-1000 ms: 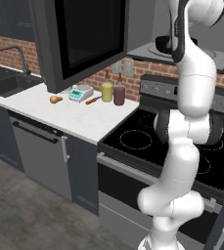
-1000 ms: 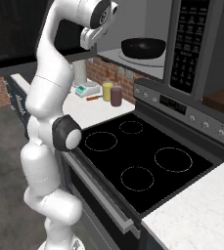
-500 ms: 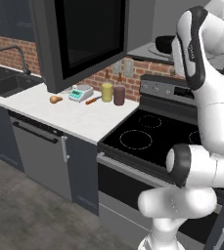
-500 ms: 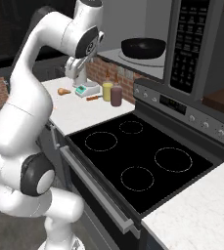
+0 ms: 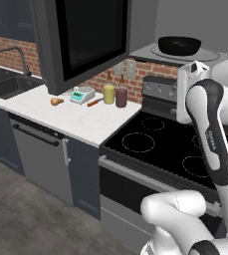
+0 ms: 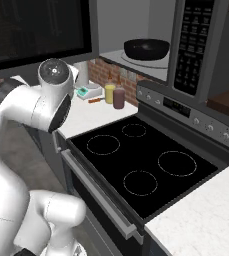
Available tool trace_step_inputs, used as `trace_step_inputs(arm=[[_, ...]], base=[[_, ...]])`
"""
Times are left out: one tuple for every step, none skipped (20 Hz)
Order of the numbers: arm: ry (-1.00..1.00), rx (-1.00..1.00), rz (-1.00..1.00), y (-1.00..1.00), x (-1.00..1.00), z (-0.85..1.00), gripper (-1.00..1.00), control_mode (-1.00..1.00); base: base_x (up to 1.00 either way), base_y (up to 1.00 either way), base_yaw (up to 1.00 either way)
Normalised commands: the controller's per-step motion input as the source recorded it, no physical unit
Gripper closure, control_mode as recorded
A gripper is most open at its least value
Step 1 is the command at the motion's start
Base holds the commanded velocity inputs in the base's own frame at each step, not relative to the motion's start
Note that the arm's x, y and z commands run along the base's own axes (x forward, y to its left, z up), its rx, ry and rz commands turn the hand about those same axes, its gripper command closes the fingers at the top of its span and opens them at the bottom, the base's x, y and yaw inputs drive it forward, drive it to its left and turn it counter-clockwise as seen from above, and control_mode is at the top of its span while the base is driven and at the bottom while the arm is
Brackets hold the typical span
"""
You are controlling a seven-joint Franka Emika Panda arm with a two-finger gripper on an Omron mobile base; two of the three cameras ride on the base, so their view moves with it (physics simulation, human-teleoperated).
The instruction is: Pick the eggplant from the sink and place it in the bowl. Then pick the bowl and place it in the microwave. Then close the microwave door and press the start button.
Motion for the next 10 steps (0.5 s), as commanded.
trace_step_inputs(arm=[[-0.31, 0.0, 0.0, 0.37, -0.89, -0.06, -1.0, -1.0], [-0.31, 0.0, 0.0, 0.41, -0.76, 0.0, -1.0, -1.0], [-0.29, 0.0, 0.0, 0.51, -0.64, 0.0, -1.0, -1.0], [-0.28, 0.0, -0.01, 0.57, -0.52, 0.0, -1.0, -1.0], [-0.26, 0.0, -0.03, 0.63, -0.37, 0.0, -1.0, -1.0], [-0.23, 0.0, -0.05, 0.75, -0.29, 0.0, -1.0, -1.0], [-0.19, -0.03, -0.05, 0.65, -0.41, 0.0, -1.0, -1.0], [-0.16, -0.07, -0.04, 0.44, -0.5, 0.0, -1.0, -1.0], [-0.07, -0.07, -0.07, 0.39, -0.49, 0.0, -1.0, -1.0], [-0.05, -0.09, -0.07, 0.39, -0.45, 0.0, -1.0, -1.0]], base=[[0.0, 0.0, 0.0], [0.0, 0.0, 0.0], [0.0, 0.0, 0.0], [0.0, 0.0, 0.0], [0.0, 0.0, 0.0], [0.0, 0.0, 0.0], [0.0, 0.0, 0.0], [0.0, 0.0, 0.0], [0.0, 0.0, 0.0], [0.0, 0.0, 0.0]])
